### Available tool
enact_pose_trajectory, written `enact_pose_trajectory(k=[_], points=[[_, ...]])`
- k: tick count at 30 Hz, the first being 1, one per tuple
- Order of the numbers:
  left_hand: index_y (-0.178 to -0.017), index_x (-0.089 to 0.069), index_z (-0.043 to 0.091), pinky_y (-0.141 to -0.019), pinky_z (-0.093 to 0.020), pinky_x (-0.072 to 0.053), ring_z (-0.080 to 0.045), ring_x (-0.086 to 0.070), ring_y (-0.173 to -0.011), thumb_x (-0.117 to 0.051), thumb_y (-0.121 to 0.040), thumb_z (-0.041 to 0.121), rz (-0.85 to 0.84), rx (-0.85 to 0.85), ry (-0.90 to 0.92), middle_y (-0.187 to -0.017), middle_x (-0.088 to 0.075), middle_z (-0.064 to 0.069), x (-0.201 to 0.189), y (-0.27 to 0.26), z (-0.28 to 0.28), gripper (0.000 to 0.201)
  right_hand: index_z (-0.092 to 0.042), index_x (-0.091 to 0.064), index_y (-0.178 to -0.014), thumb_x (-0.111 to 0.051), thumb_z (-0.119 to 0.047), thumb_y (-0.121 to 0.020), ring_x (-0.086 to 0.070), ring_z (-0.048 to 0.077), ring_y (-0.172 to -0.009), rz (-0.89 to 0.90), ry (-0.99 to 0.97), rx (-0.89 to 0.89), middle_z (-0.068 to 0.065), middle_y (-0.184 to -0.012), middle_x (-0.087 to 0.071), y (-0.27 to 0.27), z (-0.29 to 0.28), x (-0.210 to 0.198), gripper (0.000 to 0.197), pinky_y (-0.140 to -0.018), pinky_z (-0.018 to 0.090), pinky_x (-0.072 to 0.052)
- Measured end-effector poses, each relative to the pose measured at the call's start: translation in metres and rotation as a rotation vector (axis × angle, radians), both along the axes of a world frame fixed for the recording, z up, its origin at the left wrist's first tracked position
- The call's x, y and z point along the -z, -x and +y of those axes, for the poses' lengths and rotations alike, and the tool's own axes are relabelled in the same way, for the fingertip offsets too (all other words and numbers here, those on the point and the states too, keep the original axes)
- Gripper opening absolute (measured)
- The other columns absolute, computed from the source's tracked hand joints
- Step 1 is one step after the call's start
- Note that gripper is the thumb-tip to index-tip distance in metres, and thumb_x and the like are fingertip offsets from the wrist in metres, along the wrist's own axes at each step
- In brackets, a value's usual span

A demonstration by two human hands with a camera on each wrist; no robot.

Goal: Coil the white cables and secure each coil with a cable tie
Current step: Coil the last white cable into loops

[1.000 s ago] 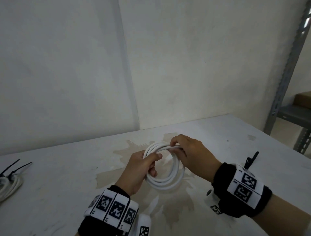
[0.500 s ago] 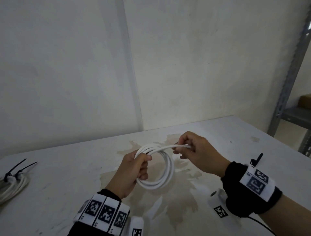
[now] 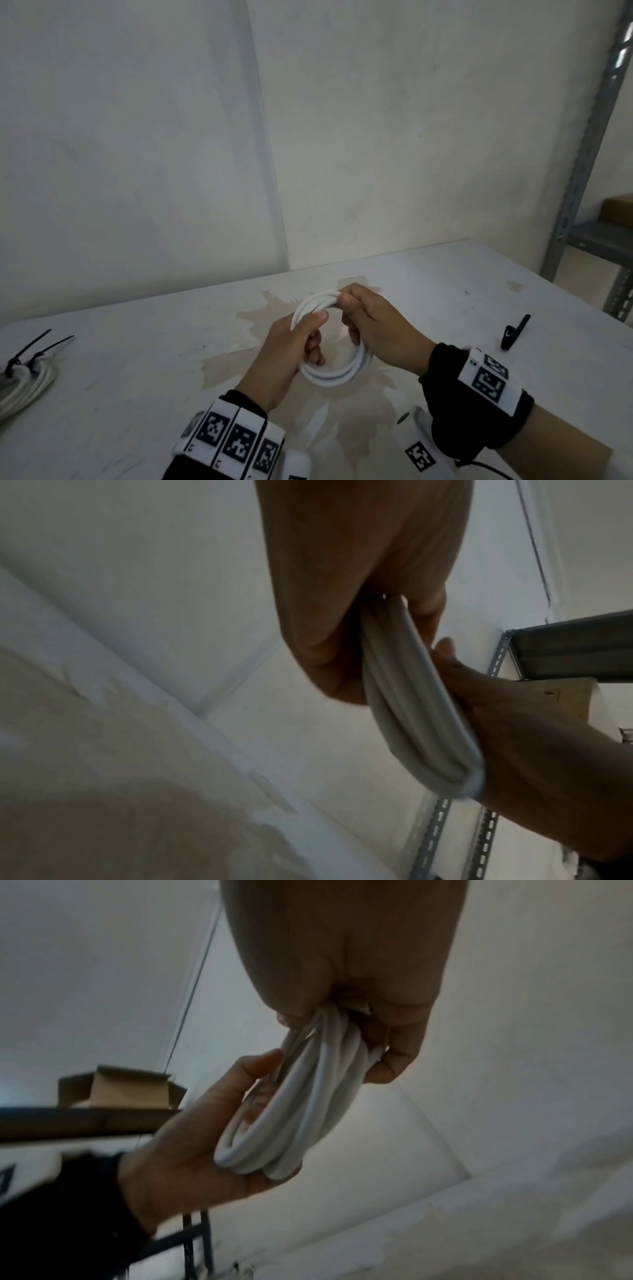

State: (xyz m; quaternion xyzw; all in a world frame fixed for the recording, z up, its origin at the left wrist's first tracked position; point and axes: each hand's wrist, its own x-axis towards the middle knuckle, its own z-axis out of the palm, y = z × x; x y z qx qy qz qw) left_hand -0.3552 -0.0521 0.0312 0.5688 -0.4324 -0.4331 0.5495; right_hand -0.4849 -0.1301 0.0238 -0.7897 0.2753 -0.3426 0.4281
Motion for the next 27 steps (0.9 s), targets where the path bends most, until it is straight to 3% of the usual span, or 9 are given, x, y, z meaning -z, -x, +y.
enact_pose_trajectory(k=[3,5,8,11,16,18,20,24,27], points=[[-0.074,-0.063,0.014,-0.058,-0.023,-0.048,-0.012,-0.057,-0.054,-0.059,-0.086,0.012,-0.256,-0.018,0.02,-0.056,-0.057,0.002,-0.004,-0.008,-0.001,0.013,-0.023,-0.047,-0.091,-0.033,-0.041,-0.095,-0.047,0.013,-0.063,0.149,0.158,0.014,-0.002,-0.072,-0.051,0.003,0.0,-0.003,0.023,-0.062,0.024,-0.039],[-0.076,-0.061,0.014,-0.055,-0.023,-0.048,-0.011,-0.056,-0.05,-0.058,-0.085,0.01,-0.289,-0.007,0.014,-0.055,-0.056,0.003,-0.008,-0.007,-0.003,0.01,-0.02,-0.049,-0.096,-0.03,-0.048,-0.09,-0.049,0.013,-0.067,0.177,0.224,0.001,-0.001,-0.077,-0.054,0.003,0.0,-0.004,0.034,-0.063,0.022,-0.038],[-0.067,-0.056,0.015,-0.046,-0.025,-0.037,-0.01,-0.038,-0.039,-0.056,-0.084,0.008,-0.222,-0.019,-0.006,-0.043,-0.042,0.007,-0.01,0.001,-0.005,0.018,-0.02,-0.049,-0.093,-0.028,-0.051,-0.085,-0.049,0.012,-0.065,0.146,0.228,-0.014,0.003,-0.077,-0.057,0.003,0.003,-0.004,0.039,-0.062,0.023,-0.039],[-0.07,-0.057,0.013,-0.045,-0.024,-0.034,-0.008,-0.034,-0.038,-0.055,-0.085,0.008,-0.176,-0.079,0.027,-0.041,-0.037,0.01,-0.006,0.007,-0.006,0.016,-0.019,-0.051,-0.091,-0.029,-0.044,-0.091,-0.048,0.006,-0.064,0.026,0.075,-0.021,-0.002,-0.073,-0.053,0.005,0.003,-0.004,0.033,-0.066,0.024,-0.042],[-0.074,-0.054,0.009,-0.045,-0.024,-0.033,-0.007,-0.031,-0.038,-0.051,-0.088,0.007,0.019,-0.145,0.075,-0.041,-0.033,0.011,0.001,0.017,-0.011,0.014,-0.016,-0.052,-0.115,-0.025,-0.044,-0.097,-0.059,0.016,-0.098,0.04,-0.095,0.021,0.001,-0.109,-0.057,0.011,-0.004,-0.009,0.043,-0.079,0.027,-0.05],[-0.073,-0.051,0.01,-0.047,-0.025,-0.035,-0.007,-0.032,-0.039,-0.05,-0.089,0.007,0.058,-0.13,0.081,-0.043,-0.034,0.01,0.004,0.022,-0.013,0.016,-0.009,-0.053,-0.109,-0.028,-0.041,-0.098,-0.061,0.016,-0.079,-0.014,-0.179,0.019,0.002,-0.095,-0.058,0.013,-0.004,-0.012,0.042,-0.068,0.025,-0.05],[-0.073,-0.051,0.01,-0.052,-0.026,-0.039,-0.008,-0.037,-0.041,-0.049,-0.09,0.007,0.085,-0.094,0.064,-0.047,-0.036,0.007,0.005,0.024,-0.014,0.017,-0.005,-0.049,-0.085,-0.032,-0.038,-0.098,-0.049,0.012,-0.057,-0.068,-0.145,0.038,0.001,-0.071,-0.049,0.016,-0.005,-0.014,0.038,-0.057,0.025,-0.043],[-0.072,-0.058,0.004,-0.07,-0.036,-0.051,-0.015,-0.056,-0.05,-0.049,-0.087,0.003,0.07,0.06,-0.036,-0.054,-0.053,-0.004,-0.005,0.019,-0.021,0.017,-0.01,-0.039,-0.074,-0.034,-0.04,-0.096,-0.031,0.012,-0.054,-0.072,-0.102,0.05,-0.001,-0.062,-0.035,0.025,-0.011,-0.012,0.038,-0.052,0.025,-0.033],[-0.067,-0.057,0.006,-0.062,-0.032,-0.047,-0.014,-0.048,-0.047,-0.049,-0.09,0.011,0.113,0.143,-0.051,-0.056,-0.048,-0.005,-0.008,0.024,-0.026,0.025,-0.011,-0.041,-0.073,-0.032,-0.046,-0.092,-0.032,0.011,-0.054,-0.018,-0.044,0.056,-0.003,-0.063,-0.036,0.032,-0.015,-0.01,0.041,-0.053,0.025,-0.033]])
